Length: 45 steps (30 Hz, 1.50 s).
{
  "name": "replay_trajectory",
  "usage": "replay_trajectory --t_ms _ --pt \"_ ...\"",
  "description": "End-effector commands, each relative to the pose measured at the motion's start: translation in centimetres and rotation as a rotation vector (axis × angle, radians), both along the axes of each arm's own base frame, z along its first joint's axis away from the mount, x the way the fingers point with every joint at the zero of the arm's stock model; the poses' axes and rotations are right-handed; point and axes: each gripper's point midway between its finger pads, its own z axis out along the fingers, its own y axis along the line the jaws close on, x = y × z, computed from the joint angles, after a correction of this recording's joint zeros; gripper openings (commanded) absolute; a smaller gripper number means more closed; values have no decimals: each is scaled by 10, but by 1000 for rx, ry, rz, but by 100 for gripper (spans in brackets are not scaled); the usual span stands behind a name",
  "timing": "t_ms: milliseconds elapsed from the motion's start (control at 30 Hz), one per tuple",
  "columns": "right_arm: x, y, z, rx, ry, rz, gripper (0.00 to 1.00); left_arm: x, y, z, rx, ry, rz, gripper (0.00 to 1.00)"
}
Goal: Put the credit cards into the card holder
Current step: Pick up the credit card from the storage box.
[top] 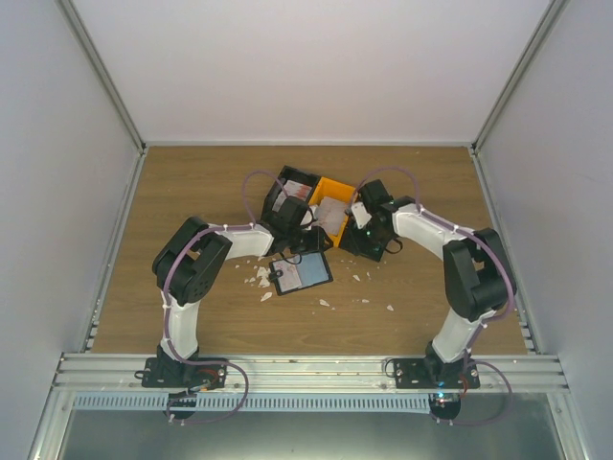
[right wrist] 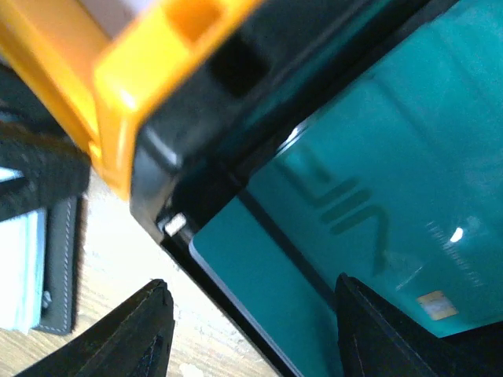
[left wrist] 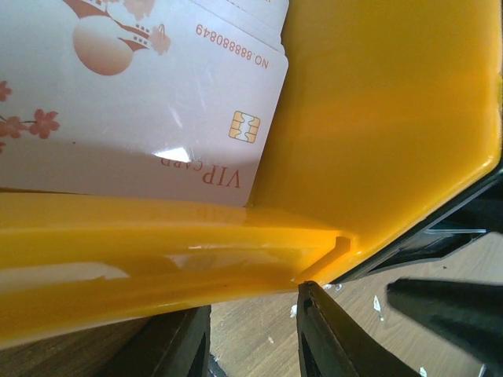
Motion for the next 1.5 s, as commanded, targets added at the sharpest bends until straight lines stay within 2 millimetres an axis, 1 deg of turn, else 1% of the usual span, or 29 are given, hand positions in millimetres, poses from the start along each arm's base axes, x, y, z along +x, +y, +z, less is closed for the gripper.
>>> replay_trajectory --t_ms 0,67,167,333,367,500,567,667,767,867,933,1167,1267,1400,1467 --pt "-14 6 -15 -5 31 55 57 6 -6 -5 -3 -26 -13 31" --pt "-15 6 -17 -11 33 60 53 5 -7 -6 -3 -24 -13 31" --pt "-16 5 -14 -24 23 60 41 6 -7 -5 -3 -26 -14 31" --pt "-12 6 4 -20 -28 53 23 7 -7 -5 -2 -27 -12 31" --pt "-11 5 7 -23 -36 47 17 7 -7 -5 -2 -27 -12 31" --pt "-6 -2 19 -48 -80 17 5 7 -7 -2 -6 -35 -11 31" --pt "-2 -5 27 -55 -110 -1 1 6 -6 1 -10 -41 -12 32" --pt "3 -8 39 -54 -161 -22 1 5 -6 5 -19 -53 -11 32" --pt "8 -11 45 -61 -201 -48 0 4 -5 9 -24 -61 -12 32" --pt "16 -21 48 -111 -230 -95 0 3 -4 11 -29 -65 -12 32" --pt "18 -24 51 -121 -243 -113 1 1 -4 14 -36 -71 -11 33" --pt "21 -35 75 -111 -331 -181 0 -2 0 34 -74 -112 0 41" --pt "21 -38 77 -104 -343 -194 1 -3 2 41 -87 -128 9 45" --pt "23 -41 72 -94 -323 -210 0 -5 2 54 -117 -146 8 49" --pt "24 -38 76 -58 -322 -219 1 -7 0 66 -149 -165 -3 51"
